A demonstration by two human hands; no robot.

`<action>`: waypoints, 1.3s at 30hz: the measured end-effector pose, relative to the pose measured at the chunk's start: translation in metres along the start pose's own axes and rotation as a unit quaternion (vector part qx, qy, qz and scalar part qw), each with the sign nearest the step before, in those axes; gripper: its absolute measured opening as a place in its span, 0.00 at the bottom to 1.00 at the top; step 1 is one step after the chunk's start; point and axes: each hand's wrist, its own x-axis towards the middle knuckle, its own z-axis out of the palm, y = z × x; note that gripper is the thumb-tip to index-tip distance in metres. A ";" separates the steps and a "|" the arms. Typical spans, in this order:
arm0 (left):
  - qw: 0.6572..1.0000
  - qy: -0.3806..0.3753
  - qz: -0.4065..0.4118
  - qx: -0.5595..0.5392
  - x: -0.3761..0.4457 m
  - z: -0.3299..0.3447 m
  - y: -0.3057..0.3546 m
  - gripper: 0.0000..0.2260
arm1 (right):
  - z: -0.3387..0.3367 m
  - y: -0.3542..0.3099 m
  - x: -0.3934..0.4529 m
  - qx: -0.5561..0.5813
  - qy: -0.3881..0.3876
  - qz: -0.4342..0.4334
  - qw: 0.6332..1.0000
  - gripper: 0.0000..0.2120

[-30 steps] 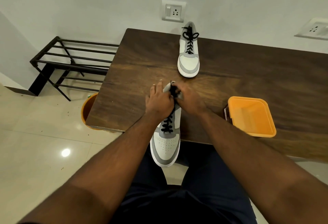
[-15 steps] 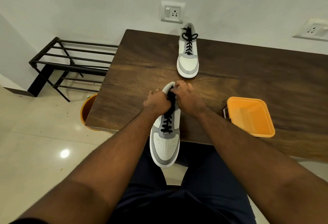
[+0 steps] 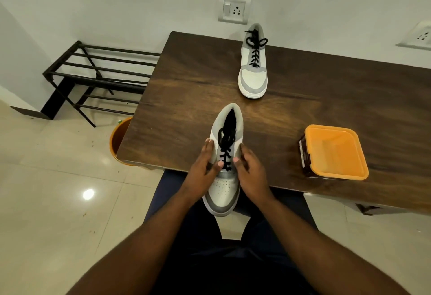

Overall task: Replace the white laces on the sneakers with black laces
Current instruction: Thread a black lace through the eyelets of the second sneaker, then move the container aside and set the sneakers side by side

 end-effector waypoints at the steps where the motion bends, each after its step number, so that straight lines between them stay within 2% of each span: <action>1: 1.000 0.010 0.002 0.004 0.001 0.003 -0.002 0.30 | 0.006 0.004 -0.005 0.001 -0.008 -0.004 1.000 0.22; 3: 0.999 0.031 0.005 0.010 0.006 0.009 0.000 0.29 | 0.012 0.006 -0.004 -0.016 -0.010 0.005 1.000 0.26; 8: 0.996 0.071 0.004 0.048 0.034 0.015 0.009 0.27 | 0.011 -0.002 0.029 -0.046 -0.038 0.005 0.998 0.26; 14: 0.987 0.144 0.007 0.073 0.115 0.008 0.025 0.24 | 0.031 -0.008 0.110 -0.082 -0.051 -0.046 0.994 0.26; 16: 0.984 0.159 0.008 0.077 0.151 0.001 0.029 0.24 | 0.036 -0.011 0.148 -0.184 -0.024 -0.069 0.980 0.26; 18: 0.982 0.169 0.008 0.079 0.186 -0.007 0.033 0.24 | 0.036 -0.016 0.183 -0.321 0.046 -0.108 0.940 0.29; 20: 0.981 0.175 0.016 0.077 0.228 -0.016 0.037 0.23 | 0.028 -0.024 0.223 -0.389 0.088 -0.100 0.912 0.28; 25: 0.976 0.193 0.045 0.091 0.316 -0.025 0.040 0.22 | 0.000 -0.008 0.301 -0.448 0.093 -0.019 0.889 0.25; 28: 0.973 0.200 0.048 0.107 0.353 -0.025 0.042 0.22 | -0.004 0.002 0.324 -0.438 0.087 -0.035 0.894 0.24; 32: 0.971 0.177 0.059 0.146 0.378 -0.029 0.045 0.22 | -0.003 0.007 0.336 -0.458 0.099 -0.051 0.882 0.24; 34: 0.967 0.170 0.046 0.182 0.383 -0.032 0.047 0.23 | -0.008 0.004 0.335 -0.459 0.076 -0.044 0.884 0.25; 39: 0.945 0.197 -0.023 0.260 0.354 -0.024 0.076 0.22 | -0.051 -0.020 0.316 -0.415 -0.075 -0.038 0.906 0.26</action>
